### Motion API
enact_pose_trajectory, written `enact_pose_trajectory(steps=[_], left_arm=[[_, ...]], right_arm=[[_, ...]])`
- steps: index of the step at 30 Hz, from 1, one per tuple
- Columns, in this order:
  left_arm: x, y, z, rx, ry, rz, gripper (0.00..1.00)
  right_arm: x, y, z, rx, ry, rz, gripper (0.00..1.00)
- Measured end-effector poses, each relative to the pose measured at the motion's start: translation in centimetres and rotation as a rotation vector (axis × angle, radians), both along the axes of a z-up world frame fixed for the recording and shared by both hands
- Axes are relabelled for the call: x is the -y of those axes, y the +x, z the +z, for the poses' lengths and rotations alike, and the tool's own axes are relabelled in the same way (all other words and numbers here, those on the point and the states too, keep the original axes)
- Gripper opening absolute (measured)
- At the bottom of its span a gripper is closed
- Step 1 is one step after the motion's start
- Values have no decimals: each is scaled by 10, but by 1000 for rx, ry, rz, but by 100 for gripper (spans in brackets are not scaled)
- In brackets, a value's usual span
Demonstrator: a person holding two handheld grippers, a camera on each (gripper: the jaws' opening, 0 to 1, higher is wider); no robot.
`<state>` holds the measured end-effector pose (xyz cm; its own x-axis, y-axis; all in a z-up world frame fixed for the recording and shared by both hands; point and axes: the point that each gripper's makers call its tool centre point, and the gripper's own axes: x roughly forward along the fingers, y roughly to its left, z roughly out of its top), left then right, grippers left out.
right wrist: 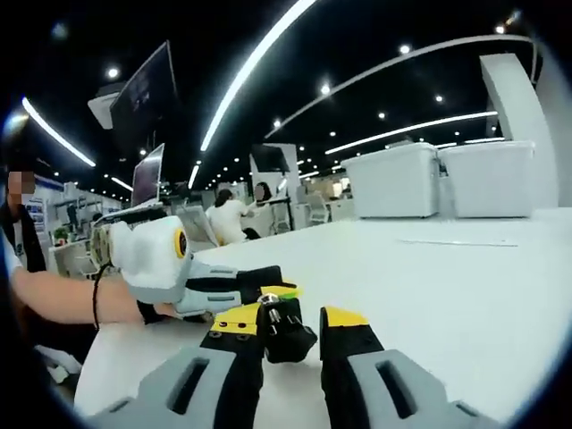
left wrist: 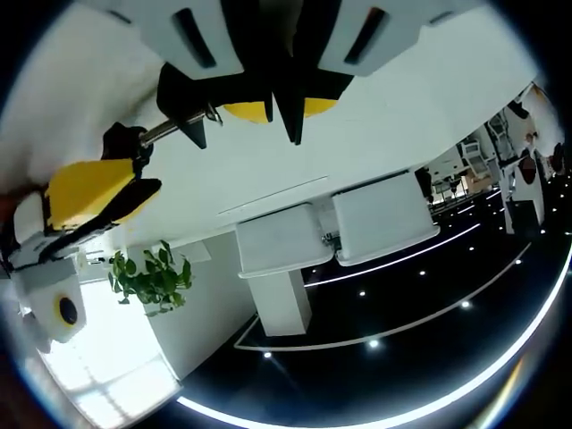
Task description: Clamp the fixed fixture on the desktop, loosen the retaining clip, secure it to the edge of the desk, and tighten the retaining clip.
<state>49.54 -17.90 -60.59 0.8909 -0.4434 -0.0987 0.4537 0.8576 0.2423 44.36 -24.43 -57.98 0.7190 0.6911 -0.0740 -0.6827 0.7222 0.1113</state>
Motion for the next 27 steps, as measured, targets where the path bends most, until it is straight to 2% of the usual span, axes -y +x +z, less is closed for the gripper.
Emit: enact_pose_trajectory(steps=[8,14,17,21,24,26,27], left_arm=[[0,0,0,0,0,1,9],[0,1,0,0,0,1,9],[-1,1,0,0,0,2,9],[-1,0,0,-1,-1,2,9],[-1,0,0,-1,-1,3,9],[-1,0,0,-2,-2,3,9],[-1,0,0,-2,-2,3,9]], right_arm=[[-4,-1,0,7,0,15,19],[-6,-2,0,42,-25,19,19],[-7,-3,2,93,-68,18,19],[-11,-9,3,233,-192,16,19],[-12,-9,2,277,-247,9,20],[-12,-8,0,319,-321,2,21],[-13,-6,-2,363,-386,-6,21]])
